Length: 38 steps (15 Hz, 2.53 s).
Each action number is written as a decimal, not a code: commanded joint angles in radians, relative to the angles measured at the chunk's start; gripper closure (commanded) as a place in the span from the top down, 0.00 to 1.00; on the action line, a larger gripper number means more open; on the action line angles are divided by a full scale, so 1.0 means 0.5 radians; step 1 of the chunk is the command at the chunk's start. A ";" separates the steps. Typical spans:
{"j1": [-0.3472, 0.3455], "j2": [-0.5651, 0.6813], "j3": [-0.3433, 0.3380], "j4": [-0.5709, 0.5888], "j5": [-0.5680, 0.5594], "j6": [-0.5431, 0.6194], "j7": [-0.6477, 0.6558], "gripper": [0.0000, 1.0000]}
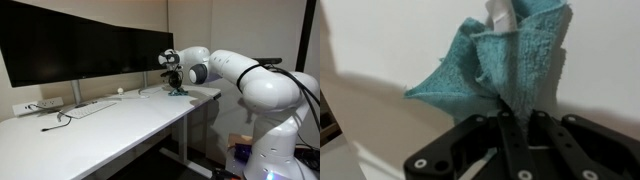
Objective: Use the blue towel to wipe the desk
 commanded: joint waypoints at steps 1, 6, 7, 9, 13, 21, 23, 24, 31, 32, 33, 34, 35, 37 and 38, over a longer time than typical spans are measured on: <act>0.006 0.003 0.003 -0.009 -0.004 0.206 0.013 0.07; -0.073 -0.015 0.012 -0.046 0.030 0.335 0.112 0.07; -0.096 -0.015 0.006 -0.055 0.025 0.325 0.129 0.07; -0.156 0.003 -0.006 -0.064 0.017 0.330 0.170 0.07; -0.235 0.025 0.000 -0.057 0.023 0.368 0.293 0.07; -0.225 0.057 -0.027 -0.037 -0.009 0.581 0.599 0.07; -0.230 0.060 -0.041 -0.040 -0.019 0.621 0.667 0.07; -0.234 0.059 -0.048 -0.042 -0.020 0.633 0.702 0.07; -0.301 0.043 -0.071 -0.059 -0.010 0.667 1.001 0.07; -0.317 0.039 -0.067 -0.062 -0.005 0.662 1.049 0.07; -0.331 0.039 -0.066 -0.061 -0.004 0.663 1.091 0.07; -0.347 0.036 -0.064 -0.064 -0.004 0.654 1.126 0.07; -0.360 0.036 -0.064 -0.063 -0.005 0.656 1.155 0.07; -0.390 0.033 -0.060 -0.065 -0.003 0.649 1.209 0.07; -0.405 0.031 -0.058 -0.065 -0.001 0.646 1.239 0.07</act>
